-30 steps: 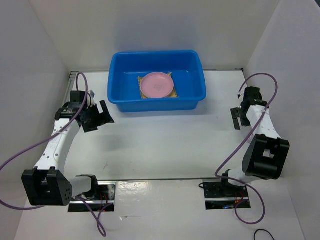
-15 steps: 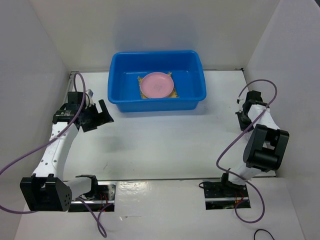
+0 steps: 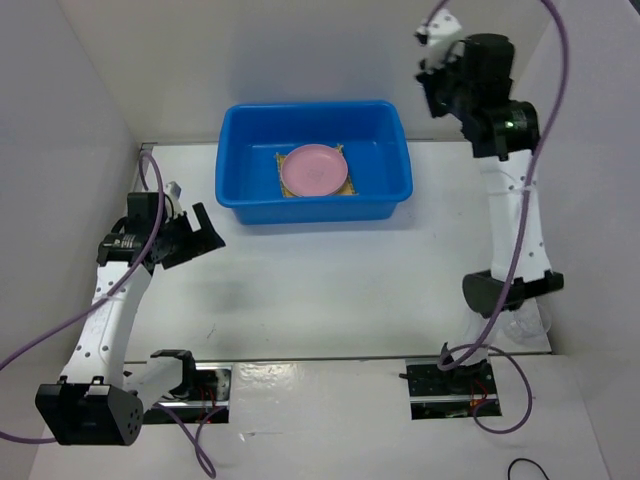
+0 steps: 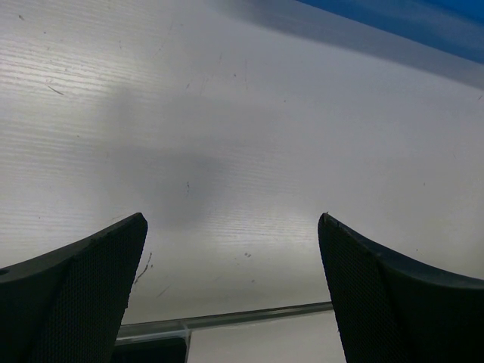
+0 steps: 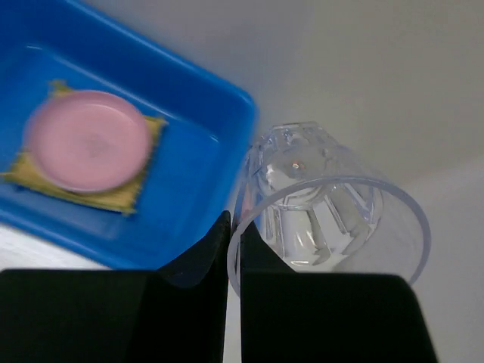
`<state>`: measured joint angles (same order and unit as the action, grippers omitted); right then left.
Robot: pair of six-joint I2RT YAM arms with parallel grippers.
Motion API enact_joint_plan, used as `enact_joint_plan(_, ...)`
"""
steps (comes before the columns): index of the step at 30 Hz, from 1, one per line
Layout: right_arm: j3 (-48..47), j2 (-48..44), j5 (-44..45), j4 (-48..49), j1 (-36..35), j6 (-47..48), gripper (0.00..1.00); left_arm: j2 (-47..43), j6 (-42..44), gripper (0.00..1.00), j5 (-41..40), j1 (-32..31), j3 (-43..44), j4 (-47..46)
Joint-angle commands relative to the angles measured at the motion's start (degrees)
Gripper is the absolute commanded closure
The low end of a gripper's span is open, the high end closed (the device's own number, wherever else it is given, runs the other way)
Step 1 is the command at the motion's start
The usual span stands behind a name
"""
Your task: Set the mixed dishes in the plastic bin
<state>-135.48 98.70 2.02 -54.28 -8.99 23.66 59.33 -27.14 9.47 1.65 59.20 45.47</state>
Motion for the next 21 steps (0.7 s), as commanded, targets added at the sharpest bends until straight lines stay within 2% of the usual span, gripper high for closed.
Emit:
enact_joint_plan(1, -10.9, 12.0, -5.4, -13.4, -7.9, 3.8, 1.00, -0.8, 0.2, 0.00, 0.3, -0.2, -0.4, -0.5)
enact_joint_plan(2, -14.8, 15.3, -5.4, -16.2, -9.3, 3.8, 1.00, -0.8, 0.2, 0.00, 0.3, -0.2, -0.4, -0.5)
enact_joint_plan(4, -32.5, 27.6, -5.4, -20.2, -12.0, 3.2, 1.00, -0.8, 0.2, 0.00, 0.3, -0.2, -0.4, -0.5)
enact_joint_plan(6, -44.4, 37.7, -0.5, -20.2, -13.4, 3.8, 1.00, -1.3, 0.2, 0.00, -0.3, -0.2, -0.9, -0.5)
enact_joint_plan(10, -43.7, 44.6, 2.9, -16.7, -16.3, 7.8, 1.00, -1.8, -0.3, 0.00, -0.3, -0.2, -0.9, -0.5)
enact_joint_plan(21, -44.3, 59.1, 7.4, -7.2, -13.8, 11.1, 1.00, 1.3, -0.3, 0.00, -0.9, -0.2, -1.5, -0.5)
